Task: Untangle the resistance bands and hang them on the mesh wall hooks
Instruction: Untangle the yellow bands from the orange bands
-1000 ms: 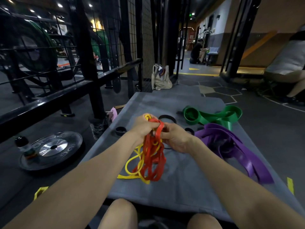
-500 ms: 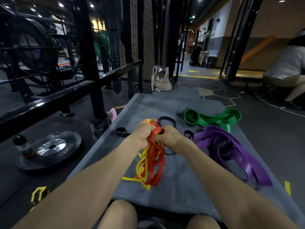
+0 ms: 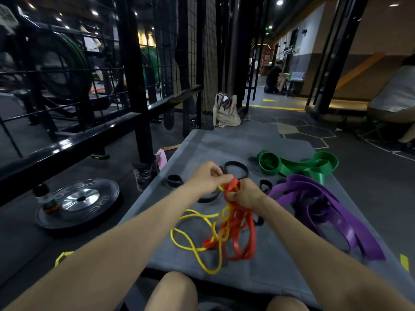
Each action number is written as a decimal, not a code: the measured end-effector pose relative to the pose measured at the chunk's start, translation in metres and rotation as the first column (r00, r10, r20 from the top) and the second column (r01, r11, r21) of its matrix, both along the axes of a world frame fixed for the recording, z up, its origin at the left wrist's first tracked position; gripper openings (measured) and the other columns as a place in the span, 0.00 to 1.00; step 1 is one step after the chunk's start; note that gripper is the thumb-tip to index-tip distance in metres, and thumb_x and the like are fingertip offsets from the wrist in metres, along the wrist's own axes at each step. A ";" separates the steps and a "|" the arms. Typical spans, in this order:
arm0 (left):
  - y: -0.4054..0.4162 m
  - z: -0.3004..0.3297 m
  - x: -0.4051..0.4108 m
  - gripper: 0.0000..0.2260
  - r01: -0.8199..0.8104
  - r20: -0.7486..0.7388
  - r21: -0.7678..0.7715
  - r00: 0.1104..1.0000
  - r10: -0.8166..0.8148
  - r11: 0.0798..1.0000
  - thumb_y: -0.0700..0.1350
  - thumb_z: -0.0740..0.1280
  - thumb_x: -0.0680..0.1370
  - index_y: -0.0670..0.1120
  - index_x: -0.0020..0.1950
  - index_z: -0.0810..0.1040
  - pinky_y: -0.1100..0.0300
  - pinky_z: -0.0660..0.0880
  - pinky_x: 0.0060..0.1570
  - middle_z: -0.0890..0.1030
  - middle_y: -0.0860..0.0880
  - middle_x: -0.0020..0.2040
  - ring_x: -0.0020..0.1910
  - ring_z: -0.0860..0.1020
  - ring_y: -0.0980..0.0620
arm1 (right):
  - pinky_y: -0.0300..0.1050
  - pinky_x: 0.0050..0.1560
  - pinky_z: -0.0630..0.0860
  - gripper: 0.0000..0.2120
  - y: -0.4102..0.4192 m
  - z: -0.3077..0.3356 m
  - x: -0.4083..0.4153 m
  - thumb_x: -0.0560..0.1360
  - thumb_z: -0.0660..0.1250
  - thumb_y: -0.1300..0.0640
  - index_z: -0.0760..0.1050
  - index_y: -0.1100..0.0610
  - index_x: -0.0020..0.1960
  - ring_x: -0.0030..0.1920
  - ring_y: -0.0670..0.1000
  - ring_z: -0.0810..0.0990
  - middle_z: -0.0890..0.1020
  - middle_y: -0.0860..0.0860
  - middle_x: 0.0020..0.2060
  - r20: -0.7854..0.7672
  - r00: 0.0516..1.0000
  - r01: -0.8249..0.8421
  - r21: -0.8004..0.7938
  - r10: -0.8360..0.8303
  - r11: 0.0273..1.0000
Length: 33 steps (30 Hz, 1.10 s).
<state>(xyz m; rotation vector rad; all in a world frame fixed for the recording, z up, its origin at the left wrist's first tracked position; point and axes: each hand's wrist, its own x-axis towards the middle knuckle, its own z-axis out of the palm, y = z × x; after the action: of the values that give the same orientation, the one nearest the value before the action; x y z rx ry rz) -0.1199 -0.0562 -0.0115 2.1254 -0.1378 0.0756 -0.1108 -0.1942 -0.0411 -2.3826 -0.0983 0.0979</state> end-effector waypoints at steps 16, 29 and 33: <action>0.017 -0.001 0.012 0.12 -0.110 -0.112 0.184 0.985 0.132 0.977 0.40 0.62 0.78 0.35 0.37 0.74 0.50 0.78 0.44 0.79 0.36 0.40 0.47 0.81 0.39 | 0.43 0.31 0.61 0.12 0.013 0.012 -0.008 0.71 0.67 0.61 0.66 0.57 0.33 0.30 0.47 0.69 0.69 0.50 0.28 0.159 0.987 -0.048 0.088 0.034 0.995; 0.027 -0.026 0.015 0.18 0.117 -0.253 0.623 0.966 0.057 0.774 0.46 0.60 0.80 0.40 0.67 0.69 0.55 0.71 0.54 0.77 0.39 0.62 0.60 0.76 0.42 | 0.50 0.42 0.73 0.08 -0.009 0.102 0.033 0.76 0.64 0.58 0.65 0.56 0.41 0.37 0.52 0.74 0.72 0.53 0.37 -0.060 0.872 0.229 0.927 -0.486 0.297; 0.044 -0.041 0.019 0.16 0.149 -0.314 0.678 0.944 0.101 0.720 0.44 0.60 0.79 0.38 0.63 0.74 0.55 0.72 0.55 0.78 0.40 0.61 0.58 0.77 0.42 | 0.50 0.41 0.74 0.07 -0.028 0.127 0.038 0.76 0.64 0.57 0.66 0.59 0.47 0.36 0.52 0.75 0.73 0.53 0.36 -0.152 0.827 0.260 0.957 -0.541 0.129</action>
<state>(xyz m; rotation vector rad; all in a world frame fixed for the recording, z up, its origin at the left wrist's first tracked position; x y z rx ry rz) -0.1011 -0.0126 -0.0526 2.8605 0.0176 -0.4224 -0.0726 -0.2222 0.0864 -1.0184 0.3303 -0.4281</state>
